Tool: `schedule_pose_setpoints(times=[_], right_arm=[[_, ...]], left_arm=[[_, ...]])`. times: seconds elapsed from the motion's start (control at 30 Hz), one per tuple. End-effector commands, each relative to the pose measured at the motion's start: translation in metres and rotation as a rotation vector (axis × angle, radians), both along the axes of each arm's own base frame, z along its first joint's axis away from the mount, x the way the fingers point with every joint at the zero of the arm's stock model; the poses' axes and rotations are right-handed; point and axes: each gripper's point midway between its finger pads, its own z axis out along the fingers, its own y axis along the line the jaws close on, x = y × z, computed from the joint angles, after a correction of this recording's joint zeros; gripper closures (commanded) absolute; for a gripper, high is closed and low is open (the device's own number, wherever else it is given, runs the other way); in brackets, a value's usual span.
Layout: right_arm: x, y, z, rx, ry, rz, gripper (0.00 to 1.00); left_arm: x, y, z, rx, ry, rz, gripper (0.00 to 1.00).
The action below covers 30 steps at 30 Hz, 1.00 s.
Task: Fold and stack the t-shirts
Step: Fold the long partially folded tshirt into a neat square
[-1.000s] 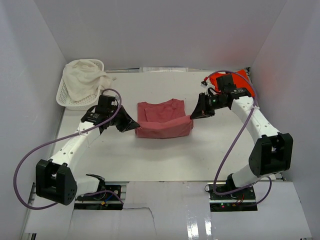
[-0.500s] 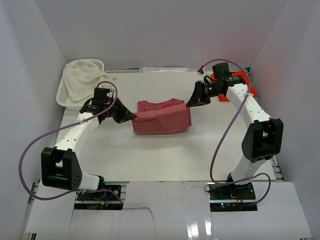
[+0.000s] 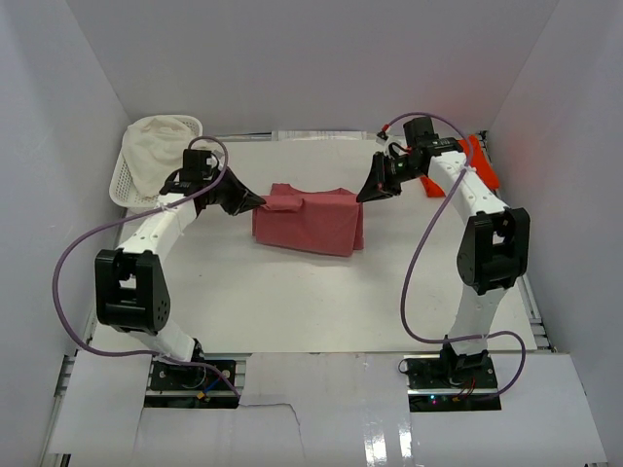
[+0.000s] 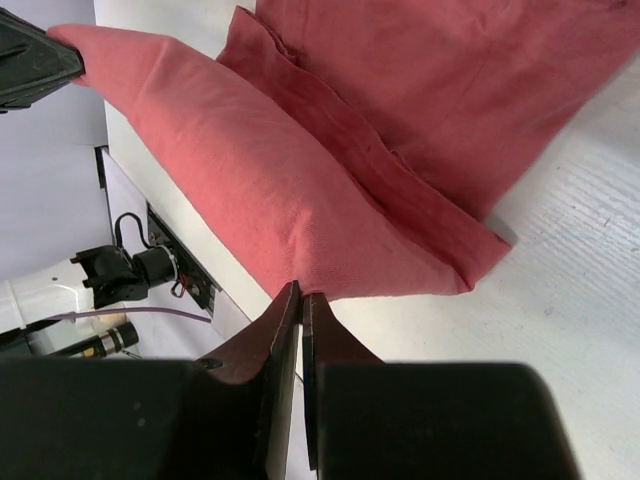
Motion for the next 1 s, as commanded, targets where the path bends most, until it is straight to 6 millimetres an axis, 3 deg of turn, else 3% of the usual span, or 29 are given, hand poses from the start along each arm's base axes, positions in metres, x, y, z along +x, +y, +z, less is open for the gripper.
schedule_pose_setpoints(times=[0.0, 0.37, 0.77, 0.97], right_arm=[[0.013, 0.008, 0.013, 0.043, -0.034, 0.01, 0.92], [0.041, 0.013, 0.002, 0.058, -0.027, -0.019, 0.92], [0.083, -0.002, 0.0, 0.068, -0.046, -0.085, 0.92], [0.106, -0.004, -0.016, 0.077, -0.031, -0.098, 0.92]], left_arm=[[0.024, -0.005, 0.021, -0.035, -0.079, -0.017, 0.99], [0.063, -0.01, 0.004, -0.09, -0.068, 0.001, 0.97], [0.09, -0.005, -0.014, -0.134, -0.042, 0.052, 0.97], [0.108, 0.002, -0.022, -0.175, -0.036, 0.086, 0.97]])
